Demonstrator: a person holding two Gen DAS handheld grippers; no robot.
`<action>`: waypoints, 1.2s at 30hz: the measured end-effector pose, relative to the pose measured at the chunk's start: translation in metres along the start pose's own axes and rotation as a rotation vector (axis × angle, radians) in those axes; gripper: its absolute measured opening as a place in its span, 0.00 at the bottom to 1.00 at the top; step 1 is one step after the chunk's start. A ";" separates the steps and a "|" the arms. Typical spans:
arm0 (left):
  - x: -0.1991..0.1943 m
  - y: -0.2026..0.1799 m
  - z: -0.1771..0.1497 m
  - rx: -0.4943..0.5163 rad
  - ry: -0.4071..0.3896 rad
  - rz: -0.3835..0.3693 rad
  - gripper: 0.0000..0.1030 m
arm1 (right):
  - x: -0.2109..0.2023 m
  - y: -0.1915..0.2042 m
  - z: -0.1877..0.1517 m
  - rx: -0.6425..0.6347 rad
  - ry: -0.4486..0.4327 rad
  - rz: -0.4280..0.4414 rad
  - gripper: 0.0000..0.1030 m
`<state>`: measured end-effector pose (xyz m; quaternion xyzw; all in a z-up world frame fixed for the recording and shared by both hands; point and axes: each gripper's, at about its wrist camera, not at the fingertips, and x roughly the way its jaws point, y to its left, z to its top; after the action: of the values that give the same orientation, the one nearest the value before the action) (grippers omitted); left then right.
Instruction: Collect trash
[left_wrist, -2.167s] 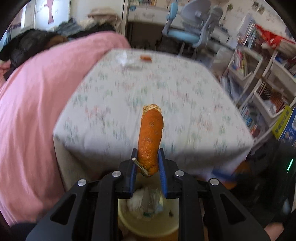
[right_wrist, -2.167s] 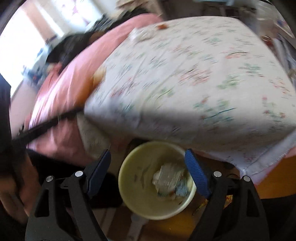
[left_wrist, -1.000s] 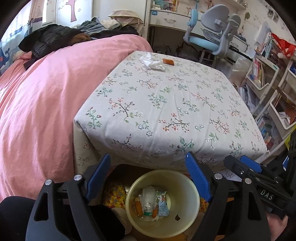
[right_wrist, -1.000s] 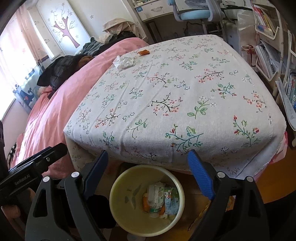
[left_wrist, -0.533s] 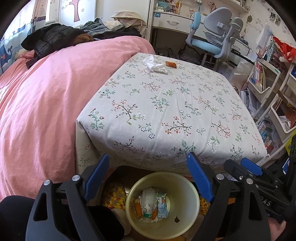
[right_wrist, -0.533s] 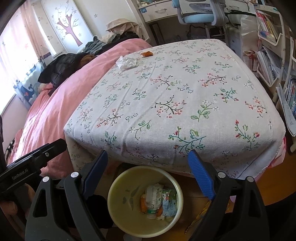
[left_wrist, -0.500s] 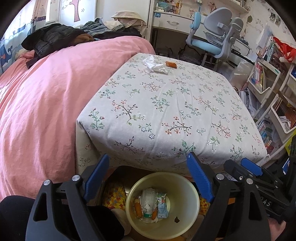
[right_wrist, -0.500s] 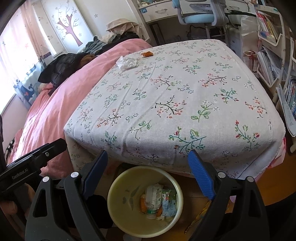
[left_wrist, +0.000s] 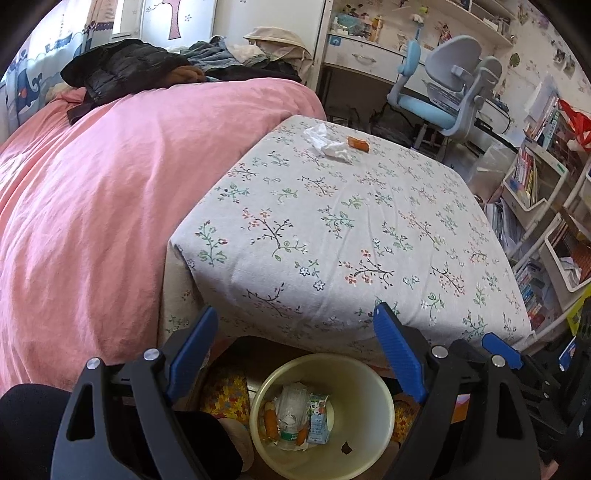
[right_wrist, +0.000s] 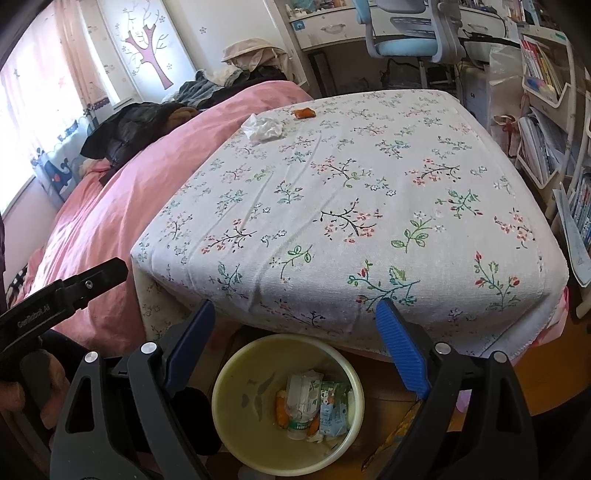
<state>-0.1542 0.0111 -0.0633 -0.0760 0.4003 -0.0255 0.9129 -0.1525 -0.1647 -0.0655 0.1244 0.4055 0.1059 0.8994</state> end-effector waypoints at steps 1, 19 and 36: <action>0.000 0.000 0.000 0.001 -0.001 0.002 0.80 | 0.000 0.000 0.000 0.000 0.000 0.001 0.83; -0.001 0.000 0.000 0.014 -0.018 0.014 0.80 | 0.001 0.002 0.000 -0.004 0.004 0.003 0.83; 0.002 0.007 0.048 0.004 -0.080 0.012 0.80 | 0.002 0.009 0.070 -0.071 -0.068 0.036 0.83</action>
<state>-0.1173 0.0234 -0.0338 -0.0728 0.3639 -0.0177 0.9284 -0.0992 -0.1649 -0.0192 0.1032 0.3681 0.1321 0.9145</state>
